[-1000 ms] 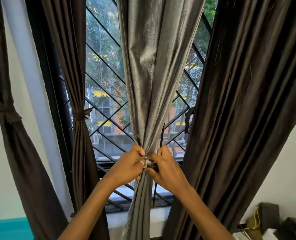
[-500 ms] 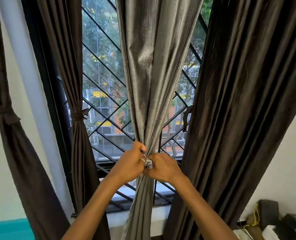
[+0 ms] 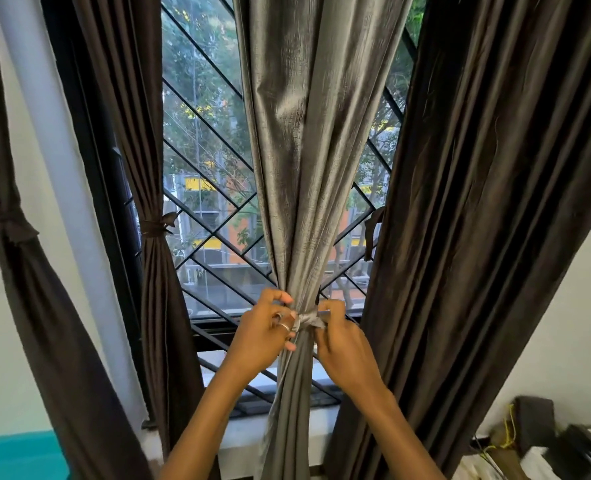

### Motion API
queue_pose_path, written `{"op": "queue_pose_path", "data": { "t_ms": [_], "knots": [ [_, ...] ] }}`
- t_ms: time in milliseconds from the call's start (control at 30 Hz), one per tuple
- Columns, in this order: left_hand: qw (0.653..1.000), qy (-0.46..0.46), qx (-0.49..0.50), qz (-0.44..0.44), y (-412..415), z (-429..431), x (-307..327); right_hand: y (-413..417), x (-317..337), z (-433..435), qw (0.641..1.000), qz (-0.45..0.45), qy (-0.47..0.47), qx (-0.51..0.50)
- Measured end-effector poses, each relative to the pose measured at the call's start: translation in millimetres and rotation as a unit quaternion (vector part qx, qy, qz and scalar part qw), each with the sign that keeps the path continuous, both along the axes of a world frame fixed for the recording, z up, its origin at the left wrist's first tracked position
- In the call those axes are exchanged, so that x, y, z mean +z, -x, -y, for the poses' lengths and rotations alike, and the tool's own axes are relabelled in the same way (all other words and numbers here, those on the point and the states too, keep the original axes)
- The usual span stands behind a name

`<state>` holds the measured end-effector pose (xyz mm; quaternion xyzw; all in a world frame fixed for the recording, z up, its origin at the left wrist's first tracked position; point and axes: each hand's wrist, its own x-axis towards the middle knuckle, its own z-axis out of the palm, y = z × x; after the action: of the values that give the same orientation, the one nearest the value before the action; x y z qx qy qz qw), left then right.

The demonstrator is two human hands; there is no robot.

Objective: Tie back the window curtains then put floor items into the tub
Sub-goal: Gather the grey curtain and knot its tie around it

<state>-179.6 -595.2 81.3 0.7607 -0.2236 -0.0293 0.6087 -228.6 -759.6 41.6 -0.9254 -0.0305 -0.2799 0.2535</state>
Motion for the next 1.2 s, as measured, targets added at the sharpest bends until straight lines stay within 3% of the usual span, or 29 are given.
{"op": "queue_pose_path", "data": {
  "t_ms": [200,400,867,1200],
  "knots": [
    [0.972,0.187,0.131,-0.062,14.4,7.7,-15.2,7.3,1.0,1.3,0.991,0.071,-0.114,0.026],
    [0.942,0.285,0.118,-0.131,27.9,13.9,-18.4,7.7,-3.7,5.0,0.980,0.079,-0.182,0.009],
    [0.949,0.254,0.131,-0.132,18.7,-5.2,-15.4,18.4,-8.4,15.7,0.961,0.077,-0.254,-0.075],
    [0.962,0.210,0.155,-0.084,14.7,8.1,-28.3,14.2,-9.0,18.2,0.957,0.041,-0.285,-0.040]
  ]
}}
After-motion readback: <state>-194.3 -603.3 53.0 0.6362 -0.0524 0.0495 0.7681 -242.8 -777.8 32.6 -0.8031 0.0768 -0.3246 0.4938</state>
